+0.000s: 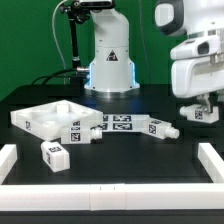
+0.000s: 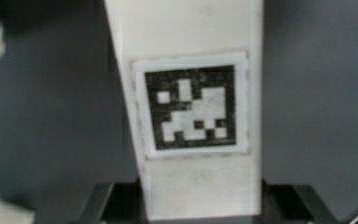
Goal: Assemble one leg
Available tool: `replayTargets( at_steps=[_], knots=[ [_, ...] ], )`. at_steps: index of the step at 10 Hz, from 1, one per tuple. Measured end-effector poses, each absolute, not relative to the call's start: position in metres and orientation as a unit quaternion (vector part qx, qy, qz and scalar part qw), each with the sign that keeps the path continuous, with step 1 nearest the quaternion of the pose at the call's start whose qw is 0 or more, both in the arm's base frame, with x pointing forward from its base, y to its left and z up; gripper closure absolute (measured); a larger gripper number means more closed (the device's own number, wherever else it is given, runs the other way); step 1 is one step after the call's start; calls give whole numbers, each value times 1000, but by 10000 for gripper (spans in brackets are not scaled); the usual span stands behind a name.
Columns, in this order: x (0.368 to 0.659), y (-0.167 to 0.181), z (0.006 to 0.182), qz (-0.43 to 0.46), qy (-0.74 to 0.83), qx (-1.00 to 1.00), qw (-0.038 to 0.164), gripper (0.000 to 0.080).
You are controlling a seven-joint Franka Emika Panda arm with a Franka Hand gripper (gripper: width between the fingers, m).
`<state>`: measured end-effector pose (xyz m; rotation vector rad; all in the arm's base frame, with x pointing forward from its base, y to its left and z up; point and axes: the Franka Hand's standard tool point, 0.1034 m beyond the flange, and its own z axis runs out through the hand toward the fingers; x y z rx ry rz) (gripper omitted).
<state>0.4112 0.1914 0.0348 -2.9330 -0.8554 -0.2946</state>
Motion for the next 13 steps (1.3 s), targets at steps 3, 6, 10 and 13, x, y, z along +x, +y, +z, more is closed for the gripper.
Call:
replayTargets(
  at_steps=[3,6,10,13],
  knots=[
    [408,179,20,-87,-288,-953,33,509],
    [409,178,19,-90,-293,-951,33,422],
    [424,141,74,-77,-322,-944,10,156],
    [446,59,101,-72,-345,-936,-7,151]
  ],
)
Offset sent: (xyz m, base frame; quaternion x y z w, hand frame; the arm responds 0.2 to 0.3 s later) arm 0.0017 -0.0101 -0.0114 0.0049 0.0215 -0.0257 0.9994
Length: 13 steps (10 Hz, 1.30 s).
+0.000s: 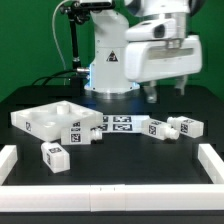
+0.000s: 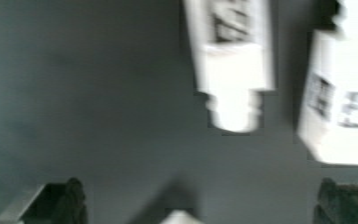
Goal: Assemble one leg
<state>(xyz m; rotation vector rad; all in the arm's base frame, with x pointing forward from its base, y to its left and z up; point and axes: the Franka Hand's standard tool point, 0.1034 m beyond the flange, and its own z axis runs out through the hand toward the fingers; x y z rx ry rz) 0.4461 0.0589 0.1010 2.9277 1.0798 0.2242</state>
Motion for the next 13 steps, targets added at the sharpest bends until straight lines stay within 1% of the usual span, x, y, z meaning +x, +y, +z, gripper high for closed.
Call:
replayTargets(
  at_steps=[1,7,8,9,10,11,12,13],
  knots=[
    [455,54,104,77,338,938,8,150],
    [453,55,102,75,339,938,7,150],
    [451,45,104,66,365,929,7,150],
    [449,10,113,52,378,924,5,150],
    [450,-18,118,52,374,926,10,150],
    [450,-41,112,52,372,927,14,150],
    [450,-68,102,44,373,927,14,150],
    [455,-87,99,44,371,927,16,150]
  ],
)
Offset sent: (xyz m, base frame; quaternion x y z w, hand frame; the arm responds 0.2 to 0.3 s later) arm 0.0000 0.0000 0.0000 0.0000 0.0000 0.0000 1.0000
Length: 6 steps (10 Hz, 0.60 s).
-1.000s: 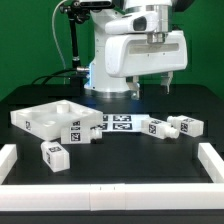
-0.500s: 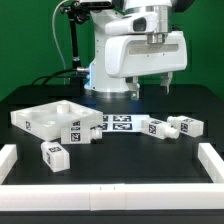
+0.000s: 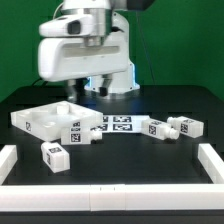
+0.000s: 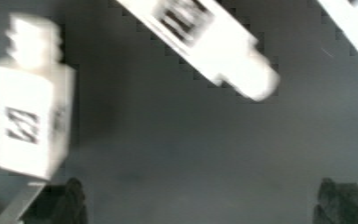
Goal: Assemble one leg
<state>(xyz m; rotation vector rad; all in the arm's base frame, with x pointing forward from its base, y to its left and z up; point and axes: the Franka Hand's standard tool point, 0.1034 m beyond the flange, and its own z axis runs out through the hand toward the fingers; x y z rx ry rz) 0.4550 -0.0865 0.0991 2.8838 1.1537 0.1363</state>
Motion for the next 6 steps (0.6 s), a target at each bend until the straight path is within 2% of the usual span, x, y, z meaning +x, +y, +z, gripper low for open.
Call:
replayTargets(
  at_steps=[6],
  knots=[
    [453,-94,97,41,376,926,16,150]
  ],
)
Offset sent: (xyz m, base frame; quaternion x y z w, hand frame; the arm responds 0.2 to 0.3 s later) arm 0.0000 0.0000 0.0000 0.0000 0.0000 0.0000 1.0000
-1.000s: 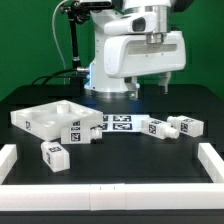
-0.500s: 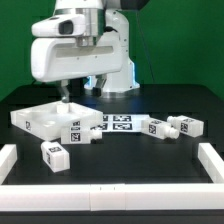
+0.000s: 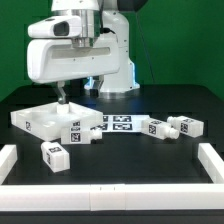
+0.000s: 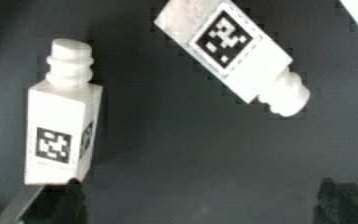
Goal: Assemble one leg
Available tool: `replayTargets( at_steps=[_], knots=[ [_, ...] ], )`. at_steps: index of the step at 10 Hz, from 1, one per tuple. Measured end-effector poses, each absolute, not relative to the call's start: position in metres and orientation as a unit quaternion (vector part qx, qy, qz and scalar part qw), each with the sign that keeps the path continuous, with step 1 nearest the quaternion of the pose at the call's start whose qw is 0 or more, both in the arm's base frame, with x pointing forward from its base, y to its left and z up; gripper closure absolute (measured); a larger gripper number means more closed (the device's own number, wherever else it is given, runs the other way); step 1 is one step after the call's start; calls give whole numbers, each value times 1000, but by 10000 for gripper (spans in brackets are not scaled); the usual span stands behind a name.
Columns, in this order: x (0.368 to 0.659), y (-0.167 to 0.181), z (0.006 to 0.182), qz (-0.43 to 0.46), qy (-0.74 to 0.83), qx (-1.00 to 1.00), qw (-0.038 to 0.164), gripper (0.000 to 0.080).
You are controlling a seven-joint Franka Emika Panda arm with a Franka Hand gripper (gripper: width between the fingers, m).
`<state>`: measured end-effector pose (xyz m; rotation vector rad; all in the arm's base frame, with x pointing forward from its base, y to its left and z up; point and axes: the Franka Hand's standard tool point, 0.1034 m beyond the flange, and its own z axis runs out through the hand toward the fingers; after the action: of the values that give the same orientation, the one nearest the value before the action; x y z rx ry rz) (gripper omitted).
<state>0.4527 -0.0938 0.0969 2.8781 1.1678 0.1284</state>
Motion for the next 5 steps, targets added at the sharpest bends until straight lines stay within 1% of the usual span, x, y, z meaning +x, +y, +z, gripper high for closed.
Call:
replayTargets(
  at_steps=[2,3,4,5],
  knots=[
    [429,-155,82,25,408,912,22,150],
    [413,-183,67,17,424,905,24,150],
    [402,-196,58,11,412,911,18,150],
    [403,-192,62,9,386,922,11,150]
  ],
)
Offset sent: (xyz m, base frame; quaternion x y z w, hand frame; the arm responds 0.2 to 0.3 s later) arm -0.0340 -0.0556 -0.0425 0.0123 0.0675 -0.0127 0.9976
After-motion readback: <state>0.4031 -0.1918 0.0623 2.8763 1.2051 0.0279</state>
